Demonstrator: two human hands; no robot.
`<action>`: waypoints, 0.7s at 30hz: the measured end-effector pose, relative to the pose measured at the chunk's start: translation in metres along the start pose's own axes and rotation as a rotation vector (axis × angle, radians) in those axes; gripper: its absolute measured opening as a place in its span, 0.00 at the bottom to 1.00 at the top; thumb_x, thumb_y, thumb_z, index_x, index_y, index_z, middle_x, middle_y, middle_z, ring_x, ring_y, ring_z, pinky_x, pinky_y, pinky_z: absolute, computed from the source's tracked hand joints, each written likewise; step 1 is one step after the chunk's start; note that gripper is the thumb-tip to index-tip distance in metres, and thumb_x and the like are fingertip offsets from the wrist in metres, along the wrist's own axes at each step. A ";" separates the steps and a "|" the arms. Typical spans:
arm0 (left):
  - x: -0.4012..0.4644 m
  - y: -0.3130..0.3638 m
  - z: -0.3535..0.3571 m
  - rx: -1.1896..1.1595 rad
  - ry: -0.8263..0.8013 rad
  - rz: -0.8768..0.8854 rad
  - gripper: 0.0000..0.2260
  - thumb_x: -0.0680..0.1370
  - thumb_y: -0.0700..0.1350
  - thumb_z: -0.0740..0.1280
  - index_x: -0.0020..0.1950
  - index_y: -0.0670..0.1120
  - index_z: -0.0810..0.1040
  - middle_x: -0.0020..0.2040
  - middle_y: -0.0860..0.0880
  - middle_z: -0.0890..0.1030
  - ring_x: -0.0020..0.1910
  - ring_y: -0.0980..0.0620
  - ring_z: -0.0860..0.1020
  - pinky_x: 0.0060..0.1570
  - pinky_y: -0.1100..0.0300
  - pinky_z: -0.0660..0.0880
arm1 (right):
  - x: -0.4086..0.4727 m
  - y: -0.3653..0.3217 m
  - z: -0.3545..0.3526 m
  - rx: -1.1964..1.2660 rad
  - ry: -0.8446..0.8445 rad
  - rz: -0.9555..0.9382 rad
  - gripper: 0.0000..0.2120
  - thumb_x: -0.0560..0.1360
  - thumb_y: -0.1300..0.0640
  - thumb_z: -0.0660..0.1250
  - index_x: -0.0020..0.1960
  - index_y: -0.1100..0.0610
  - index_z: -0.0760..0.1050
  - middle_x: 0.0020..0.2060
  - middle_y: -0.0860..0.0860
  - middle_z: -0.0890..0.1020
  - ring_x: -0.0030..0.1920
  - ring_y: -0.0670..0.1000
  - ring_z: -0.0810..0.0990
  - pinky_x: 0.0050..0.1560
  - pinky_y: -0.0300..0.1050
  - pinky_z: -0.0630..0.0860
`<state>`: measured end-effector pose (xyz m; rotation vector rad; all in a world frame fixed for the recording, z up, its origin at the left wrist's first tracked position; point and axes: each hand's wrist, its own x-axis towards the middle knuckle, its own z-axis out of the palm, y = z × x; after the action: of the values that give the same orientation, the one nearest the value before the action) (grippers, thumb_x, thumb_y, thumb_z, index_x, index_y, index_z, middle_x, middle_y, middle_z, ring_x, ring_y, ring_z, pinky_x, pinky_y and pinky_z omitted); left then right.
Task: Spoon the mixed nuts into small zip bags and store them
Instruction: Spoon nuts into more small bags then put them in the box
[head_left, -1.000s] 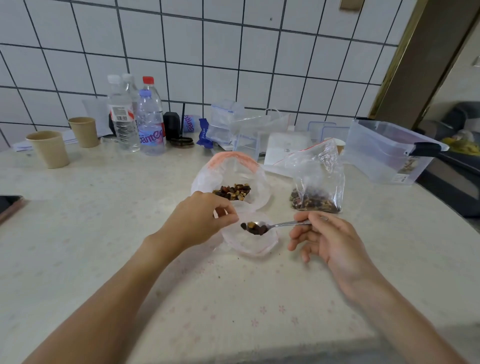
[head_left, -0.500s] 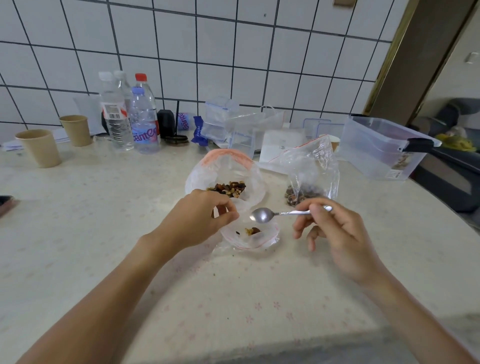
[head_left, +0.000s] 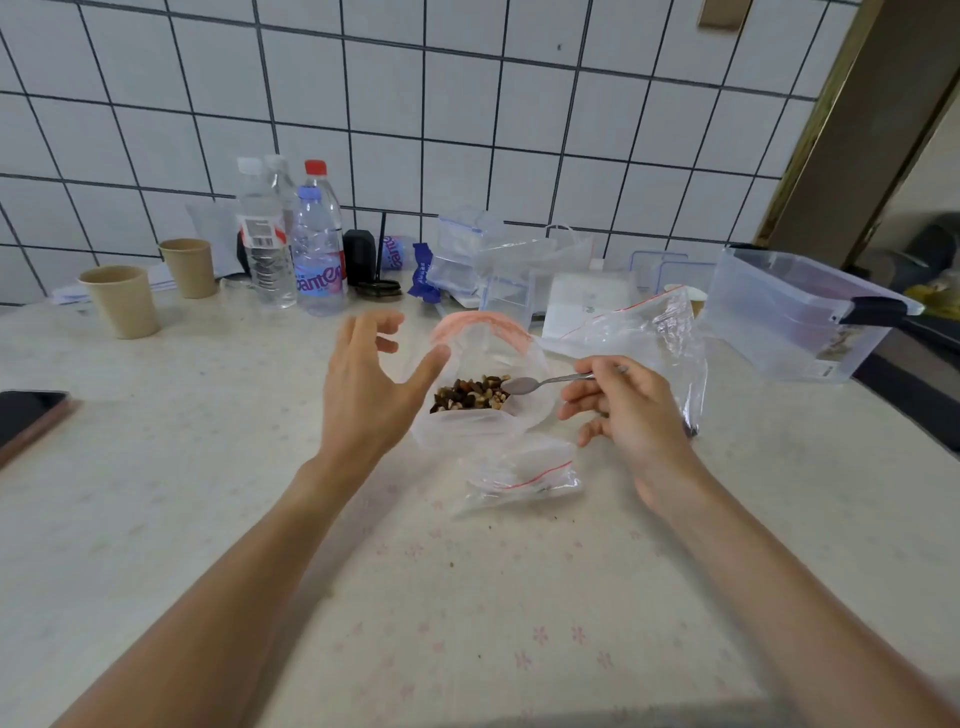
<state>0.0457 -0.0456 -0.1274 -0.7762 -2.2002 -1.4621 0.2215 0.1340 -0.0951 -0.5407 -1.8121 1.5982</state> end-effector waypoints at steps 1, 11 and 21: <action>0.002 0.000 0.004 -0.033 -0.060 -0.046 0.28 0.75 0.63 0.74 0.69 0.52 0.73 0.63 0.55 0.75 0.56 0.57 0.77 0.56 0.53 0.78 | 0.004 0.000 0.005 -0.049 -0.020 -0.003 0.11 0.86 0.58 0.58 0.52 0.59 0.78 0.40 0.59 0.84 0.37 0.54 0.83 0.29 0.45 0.74; 0.005 -0.002 0.034 -0.285 -0.232 -0.272 0.14 0.87 0.52 0.59 0.64 0.49 0.81 0.53 0.52 0.83 0.50 0.58 0.79 0.45 0.63 0.73 | 0.038 0.014 0.031 -0.469 -0.096 -0.102 0.14 0.85 0.59 0.56 0.48 0.54 0.78 0.35 0.49 0.83 0.33 0.48 0.79 0.38 0.38 0.76; 0.001 0.011 0.033 -0.449 -0.339 -0.223 0.11 0.87 0.53 0.59 0.63 0.55 0.80 0.52 0.59 0.82 0.49 0.65 0.79 0.46 0.65 0.71 | 0.056 0.029 0.037 -0.111 -0.156 0.290 0.11 0.84 0.59 0.59 0.53 0.59 0.80 0.37 0.52 0.88 0.24 0.50 0.79 0.30 0.42 0.70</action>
<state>0.0515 -0.0117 -0.1312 -1.0081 -2.2817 -2.1172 0.1533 0.1512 -0.1143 -0.7784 -2.0210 1.7795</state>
